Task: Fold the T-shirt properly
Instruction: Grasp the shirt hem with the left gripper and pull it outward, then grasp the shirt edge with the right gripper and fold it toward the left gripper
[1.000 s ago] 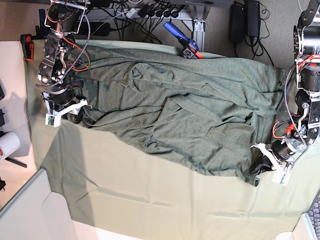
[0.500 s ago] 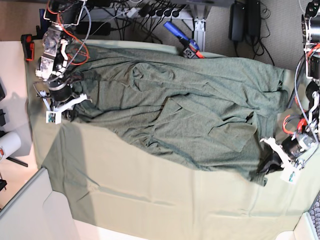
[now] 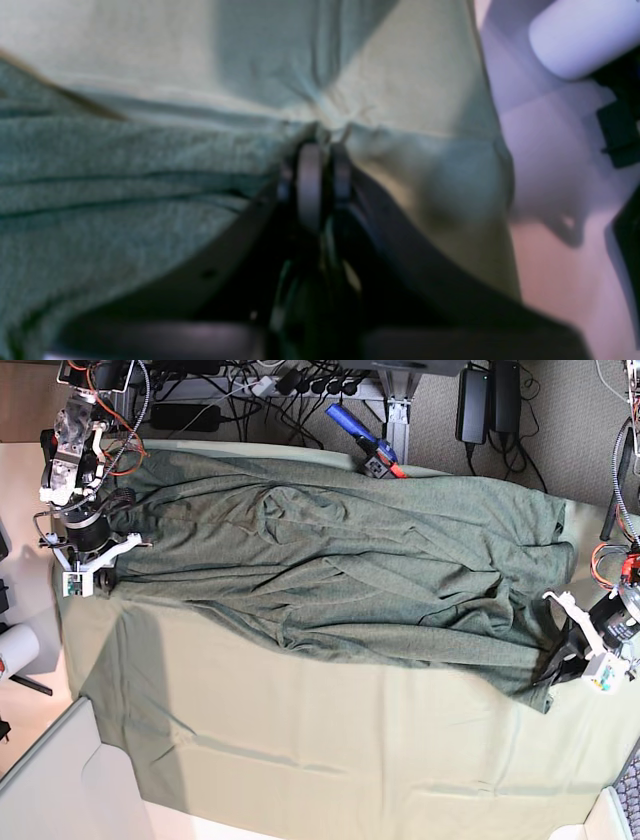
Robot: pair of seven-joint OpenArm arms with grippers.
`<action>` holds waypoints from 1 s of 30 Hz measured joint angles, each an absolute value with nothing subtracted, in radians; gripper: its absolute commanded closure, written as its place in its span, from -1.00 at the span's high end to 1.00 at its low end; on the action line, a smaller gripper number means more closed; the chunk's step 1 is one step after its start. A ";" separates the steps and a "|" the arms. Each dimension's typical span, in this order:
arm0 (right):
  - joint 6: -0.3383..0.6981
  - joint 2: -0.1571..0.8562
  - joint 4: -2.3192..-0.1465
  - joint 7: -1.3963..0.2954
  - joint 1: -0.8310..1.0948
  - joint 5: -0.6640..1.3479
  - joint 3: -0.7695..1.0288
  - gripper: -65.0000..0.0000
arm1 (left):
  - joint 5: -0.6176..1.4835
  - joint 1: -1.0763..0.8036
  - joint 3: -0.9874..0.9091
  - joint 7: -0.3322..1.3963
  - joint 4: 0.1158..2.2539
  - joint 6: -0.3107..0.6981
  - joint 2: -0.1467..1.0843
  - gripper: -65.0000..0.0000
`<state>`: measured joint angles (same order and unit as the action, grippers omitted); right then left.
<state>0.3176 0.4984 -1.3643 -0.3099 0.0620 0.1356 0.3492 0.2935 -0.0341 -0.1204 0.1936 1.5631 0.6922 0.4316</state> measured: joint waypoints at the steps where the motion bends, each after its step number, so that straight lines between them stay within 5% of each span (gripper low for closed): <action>1: 0.318 0.498 -1.364 -0.310 0.068 0.135 0.349 -1.00 | 0.291 -0.049 -0.125 0.194 1.577 0.693 0.433 -1.00; 7: 0.317 0.495 -1.364 -0.311 0.092 0.179 0.349 -1.00 | 0.292 -0.070 -0.125 0.194 1.597 0.693 0.434 -1.00; 11: 0.318 0.492 -1.364 -0.312 0.089 0.261 0.349 0.08 | 0.292 -0.069 -0.125 0.186 1.597 0.693 0.433 -1.00; 13: 0.317 0.490 -1.369 -0.312 0.089 0.323 0.349 0.26 | 0.292 -0.069 -0.125 0.186 1.597 0.693 0.432 -1.00; 22: 0.321 0.364 -1.565 -0.313 0.049 0.408 0.348 0.26 | 0.294 -0.069 -0.125 0.187 1.597 0.693 0.432 -1.00; 30: 0.329 0.210 -1.412 -0.310 -0.128 0.235 0.134 0.26 | 0.301 -0.072 -0.124 0.195 1.598 0.693 0.435 -1.00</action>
